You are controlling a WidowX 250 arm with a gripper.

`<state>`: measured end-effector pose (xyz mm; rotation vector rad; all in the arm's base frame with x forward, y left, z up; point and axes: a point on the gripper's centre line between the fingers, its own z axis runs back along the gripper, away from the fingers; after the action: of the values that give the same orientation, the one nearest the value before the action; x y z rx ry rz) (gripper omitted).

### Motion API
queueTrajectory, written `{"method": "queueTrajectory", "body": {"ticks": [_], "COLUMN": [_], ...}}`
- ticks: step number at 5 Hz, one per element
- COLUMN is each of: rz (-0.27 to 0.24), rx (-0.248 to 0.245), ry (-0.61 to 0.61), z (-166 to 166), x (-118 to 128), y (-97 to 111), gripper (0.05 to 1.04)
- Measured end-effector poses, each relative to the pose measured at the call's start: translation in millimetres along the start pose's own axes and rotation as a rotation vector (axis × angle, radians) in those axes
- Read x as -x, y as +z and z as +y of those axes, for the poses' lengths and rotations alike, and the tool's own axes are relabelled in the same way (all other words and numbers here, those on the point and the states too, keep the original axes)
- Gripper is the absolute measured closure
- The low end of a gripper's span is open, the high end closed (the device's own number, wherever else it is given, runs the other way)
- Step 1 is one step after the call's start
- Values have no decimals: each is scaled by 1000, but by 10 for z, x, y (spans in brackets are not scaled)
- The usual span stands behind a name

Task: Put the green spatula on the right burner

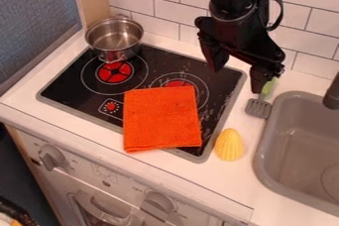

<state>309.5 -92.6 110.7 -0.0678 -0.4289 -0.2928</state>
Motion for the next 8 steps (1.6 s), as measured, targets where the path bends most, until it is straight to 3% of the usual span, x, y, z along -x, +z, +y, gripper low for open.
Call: {"method": "queueTrajectory", "body": {"ticks": [1, 3, 4, 5, 6, 8], "rz": [26, 66, 27, 76, 87, 121], "rx": [0, -1, -4, -84, -84, -66], "ry": [5, 66, 106, 174, 138, 136], "z": [0, 3, 20, 96, 64, 25], "x": [46, -111, -314, -502, -664, -705], "y": [-70, -272, -485, -792, -1055, -1298], "gripper": [83, 83, 83, 83, 83, 83]}}
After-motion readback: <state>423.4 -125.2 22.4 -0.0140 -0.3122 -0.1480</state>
